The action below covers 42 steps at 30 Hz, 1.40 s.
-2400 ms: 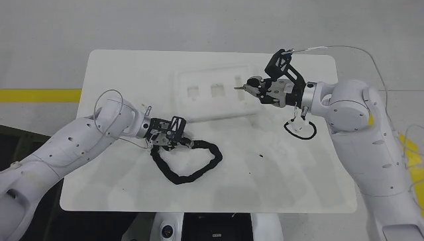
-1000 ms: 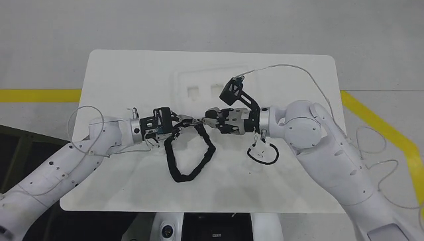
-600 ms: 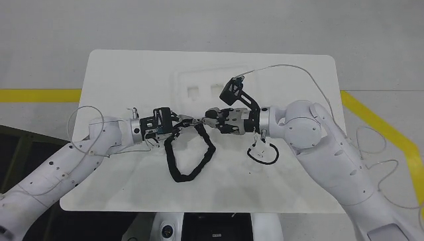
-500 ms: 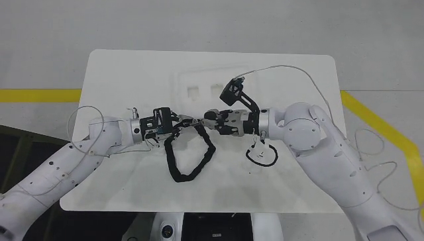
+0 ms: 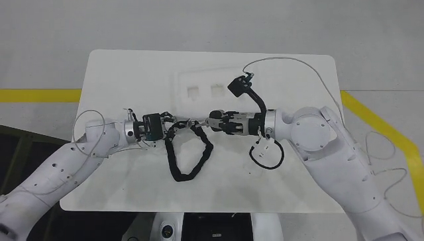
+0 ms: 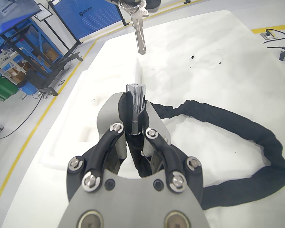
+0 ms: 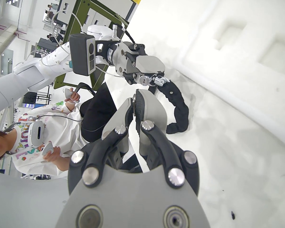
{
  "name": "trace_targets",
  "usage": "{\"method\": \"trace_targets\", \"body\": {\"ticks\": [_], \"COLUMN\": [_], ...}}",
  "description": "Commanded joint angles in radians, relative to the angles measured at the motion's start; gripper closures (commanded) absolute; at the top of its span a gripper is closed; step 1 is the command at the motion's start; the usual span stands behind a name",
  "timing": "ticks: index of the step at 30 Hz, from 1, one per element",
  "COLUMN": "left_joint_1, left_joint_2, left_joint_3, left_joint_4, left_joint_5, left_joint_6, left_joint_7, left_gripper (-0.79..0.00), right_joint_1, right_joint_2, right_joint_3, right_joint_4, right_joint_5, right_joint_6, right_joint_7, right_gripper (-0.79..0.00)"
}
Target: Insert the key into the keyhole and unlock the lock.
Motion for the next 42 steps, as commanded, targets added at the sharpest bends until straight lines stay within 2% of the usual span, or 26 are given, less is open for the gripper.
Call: {"method": "trace_targets", "body": {"ticks": [1, 8, 14, 42], "left_joint_1": [-0.001, 0.004, 0.004, 0.004], "left_joint_2": [-0.004, -0.021, -0.021, -0.021], "left_joint_3": [-0.003, -0.017, -0.017, -0.017], "left_joint_4": [0.004, 0.012, 0.012, 0.012], "left_joint_5": [0.011, 0.017, 0.017, 0.017], "left_joint_6": [-0.001, 0.013, 0.013, 0.013], "left_joint_7": [0.010, 0.003, 0.003, 0.003], "left_gripper": [0.000, 0.000, 0.000, 0.000], "right_joint_1": [-0.001, -0.001, 0.000, 0.035], "right_joint_2": [-0.001, -0.004, -0.007, -0.028], "right_joint_3": [-0.007, -0.023, -0.031, -0.071], "right_joint_4": [-0.011, -0.034, -0.033, 0.021], "right_joint_5": [-0.006, -0.027, -0.032, -0.042], "right_joint_6": [0.028, 0.094, 0.111, 0.134], "right_joint_7": [0.002, -0.017, -0.043, -0.096], "right_gripper": [0.000, 0.000, 0.000, 0.000]}}
